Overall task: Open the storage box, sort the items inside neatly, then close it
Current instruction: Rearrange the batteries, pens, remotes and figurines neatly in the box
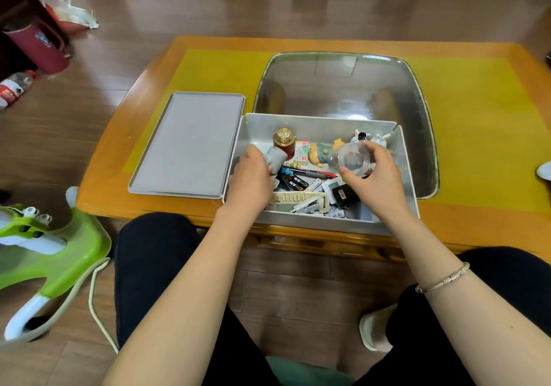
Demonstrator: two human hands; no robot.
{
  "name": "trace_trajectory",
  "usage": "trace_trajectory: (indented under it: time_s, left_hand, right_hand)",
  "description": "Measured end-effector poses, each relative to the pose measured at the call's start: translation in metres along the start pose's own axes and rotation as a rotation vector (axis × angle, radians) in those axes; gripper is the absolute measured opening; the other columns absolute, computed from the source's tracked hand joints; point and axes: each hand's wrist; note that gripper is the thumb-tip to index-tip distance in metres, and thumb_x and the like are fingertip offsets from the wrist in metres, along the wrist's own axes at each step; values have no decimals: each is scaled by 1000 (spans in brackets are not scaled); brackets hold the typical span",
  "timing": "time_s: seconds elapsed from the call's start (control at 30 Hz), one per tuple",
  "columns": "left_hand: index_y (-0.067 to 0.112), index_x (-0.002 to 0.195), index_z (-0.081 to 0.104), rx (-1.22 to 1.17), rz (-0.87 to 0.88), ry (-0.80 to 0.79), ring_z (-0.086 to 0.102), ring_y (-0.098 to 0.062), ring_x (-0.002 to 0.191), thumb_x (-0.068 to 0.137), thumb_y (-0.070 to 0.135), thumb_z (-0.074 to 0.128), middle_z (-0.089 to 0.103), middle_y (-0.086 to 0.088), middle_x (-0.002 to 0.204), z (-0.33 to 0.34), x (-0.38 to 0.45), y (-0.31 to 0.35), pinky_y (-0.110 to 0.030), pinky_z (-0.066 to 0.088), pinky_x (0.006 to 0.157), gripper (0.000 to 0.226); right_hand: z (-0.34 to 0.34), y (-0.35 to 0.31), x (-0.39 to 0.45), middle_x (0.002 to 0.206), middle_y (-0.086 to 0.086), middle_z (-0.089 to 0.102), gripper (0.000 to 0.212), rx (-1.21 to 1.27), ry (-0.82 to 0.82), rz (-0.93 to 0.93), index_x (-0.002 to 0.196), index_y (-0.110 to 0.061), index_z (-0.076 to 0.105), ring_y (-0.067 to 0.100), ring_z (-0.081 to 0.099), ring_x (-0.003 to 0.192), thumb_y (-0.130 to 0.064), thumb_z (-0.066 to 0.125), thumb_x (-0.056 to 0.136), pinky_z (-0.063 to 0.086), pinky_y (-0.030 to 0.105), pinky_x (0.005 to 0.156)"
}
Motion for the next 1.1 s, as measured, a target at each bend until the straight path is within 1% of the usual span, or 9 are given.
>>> trace_trajectory:
  time_s: [0.2, 0.3, 0.4, 0.5, 0.67, 0.83, 0.97, 1.03, 1.1]
  left_hand:
    - [15, 108, 42, -5, 298, -32, 52, -30, 100, 98, 16, 46, 56, -8, 113, 12, 7, 29, -43, 41, 83, 11]
    - [18, 112, 44, 87, 424, -110, 53, -24, 102, 97, 15, 48, 58, -3, 115, 32, 10, 48, -42, 34, 84, 16]
    - [17, 111, 45, 133, 505, -86, 51, -27, 106, 98, 15, 46, 58, -6, 116, 53, 9, 66, -40, 30, 79, 13]
    - [15, 114, 48, 110, 531, -41, 50, -28, 111, 98, 21, 48, 58, -6, 120, 66, 7, 83, -43, 35, 86, 18]
    - [21, 134, 46, 94, 599, -284, 38, -25, 129, 91, 37, 59, 47, -2, 139, 67, 12, 91, -46, 34, 104, 47]
    - [13, 141, 38, 63, 411, -287, 40, -37, 127, 100, 29, 45, 39, -15, 141, 66, 10, 77, -48, 35, 105, 44]
    - [8, 135, 49, -42, 491, -286, 44, -29, 125, 97, 9, 47, 43, -11, 139, 68, 8, 81, -35, 35, 106, 38]
    - [9, 132, 52, -103, 515, -293, 43, -22, 127, 96, 8, 49, 46, -8, 138, 70, 9, 86, -25, 31, 103, 37]
    - [10, 132, 51, -157, 517, -319, 45, -17, 126, 95, 9, 52, 48, -6, 137, 69, 9, 87, -17, 30, 97, 37]
  right_hand:
    - [-22, 1, 1, 129, 2, 48, 61, 40, 141, 25, 133, -15, 46, 5, 44, 113, -28, 72, 80, 41, 28, 100]
    - [-34, 2, 5, 129, 0, 46, 61, 24, 215, 5, 136, -14, 44, 2, 41, 114, -29, 69, 82, 31, 13, 96]
    - [-41, 4, 8, 129, -1, 44, 62, 17, 252, -1, 138, -14, 41, 9, 42, 121, -28, 67, 83, 27, 10, 96]
    - [-43, 6, 8, 132, 5, 43, 65, 6, 292, -5, 140, -10, 38, 17, 41, 126, -27, 67, 84, 29, 15, 100]
    - [-44, 12, 6, 134, 9, 42, 67, -21, 269, 5, 141, -10, 37, 21, 41, 127, -29, 68, 84, 34, 28, 104]
    - [-43, 14, 6, 134, 7, 42, 66, -5, 278, 15, 139, -12, 39, 19, 41, 127, -26, 69, 83, 29, 18, 101]
    - [-45, 13, 6, 134, 6, 42, 65, 17, 303, 6, 139, -12, 39, 15, 41, 124, -25, 69, 82, 26, 9, 97]
    - [-47, 12, 6, 133, 6, 43, 65, 29, 316, -14, 139, -10, 39, 8, 39, 119, -23, 69, 82, 22, -3, 91]
    - [-47, 11, 7, 133, 0, 42, 67, 43, 300, -26, 140, -11, 37, 5, 37, 119, -24, 69, 82, 22, -4, 91]
Point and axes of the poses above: each hand's wrist, its own x-axis towards the middle knuckle, its own z-axis out of the palm, y = z × x
